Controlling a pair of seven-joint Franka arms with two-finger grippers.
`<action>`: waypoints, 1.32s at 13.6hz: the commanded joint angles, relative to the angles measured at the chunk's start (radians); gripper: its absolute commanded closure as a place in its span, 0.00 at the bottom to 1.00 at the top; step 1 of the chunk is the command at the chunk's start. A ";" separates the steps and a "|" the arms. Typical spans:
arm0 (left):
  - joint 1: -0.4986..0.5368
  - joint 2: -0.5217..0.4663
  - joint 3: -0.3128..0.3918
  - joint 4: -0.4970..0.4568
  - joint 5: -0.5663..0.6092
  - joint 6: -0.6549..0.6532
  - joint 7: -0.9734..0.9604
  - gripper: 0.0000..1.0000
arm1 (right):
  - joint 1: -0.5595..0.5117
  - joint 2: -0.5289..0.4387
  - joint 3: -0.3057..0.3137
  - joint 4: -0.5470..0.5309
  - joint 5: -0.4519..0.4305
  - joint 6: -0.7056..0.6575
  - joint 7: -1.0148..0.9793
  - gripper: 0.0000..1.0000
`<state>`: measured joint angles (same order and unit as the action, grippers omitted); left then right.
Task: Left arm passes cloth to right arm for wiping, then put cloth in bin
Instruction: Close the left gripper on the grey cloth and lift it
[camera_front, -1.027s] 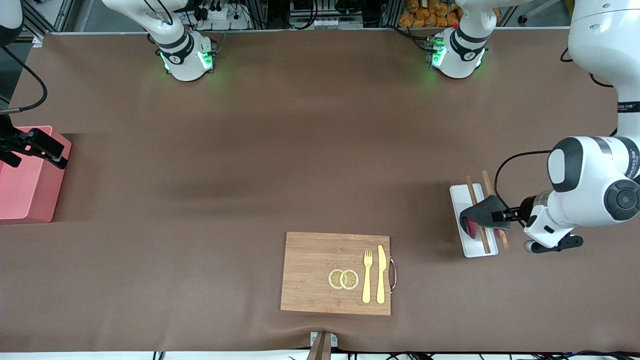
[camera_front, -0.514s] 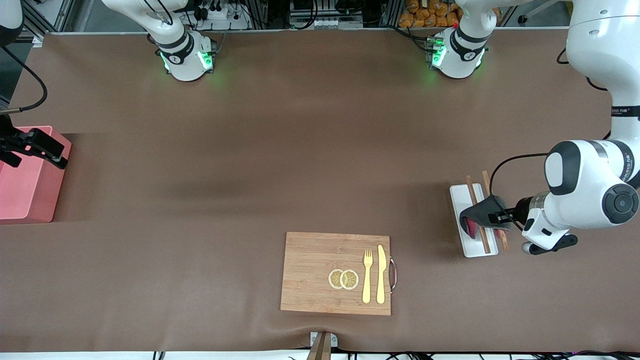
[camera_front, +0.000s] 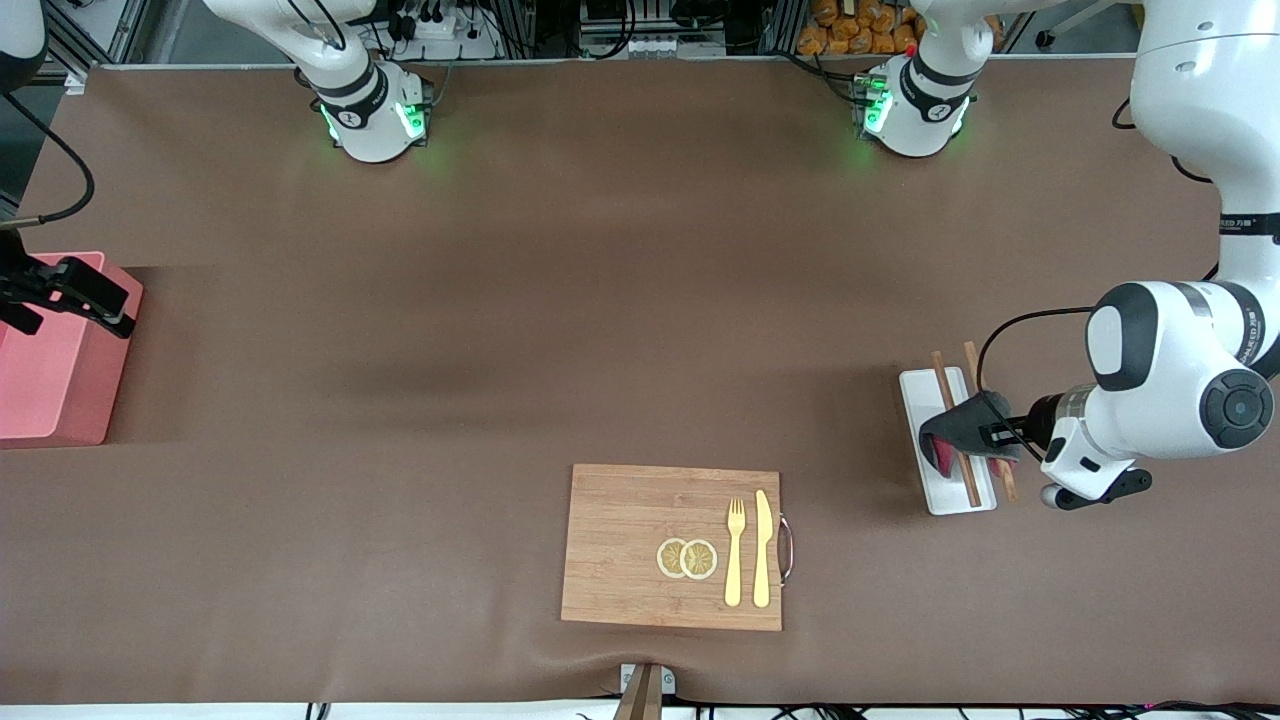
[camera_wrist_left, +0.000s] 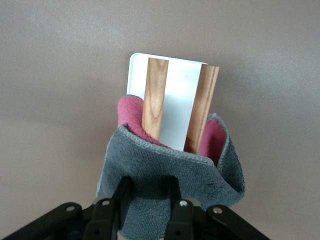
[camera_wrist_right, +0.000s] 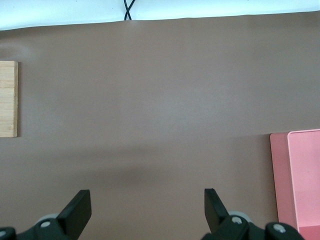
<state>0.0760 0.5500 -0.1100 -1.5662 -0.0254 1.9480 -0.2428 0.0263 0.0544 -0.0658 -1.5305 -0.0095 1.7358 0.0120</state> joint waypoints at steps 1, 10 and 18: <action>-0.007 0.004 0.000 0.009 -0.013 0.005 -0.024 0.72 | -0.011 0.002 0.008 0.006 -0.007 -0.005 0.003 0.00; -0.041 -0.002 -0.004 0.012 -0.011 -0.003 -0.024 1.00 | -0.011 0.005 0.008 0.006 -0.007 -0.007 0.005 0.00; -0.194 -0.088 -0.045 0.072 -0.015 -0.012 -0.254 1.00 | -0.009 0.007 0.006 -0.002 -0.010 -0.009 -0.010 0.00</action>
<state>-0.0722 0.4853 -0.1406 -1.5149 -0.0282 1.9470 -0.4006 0.0254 0.0603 -0.0658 -1.5341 -0.0095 1.7328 0.0109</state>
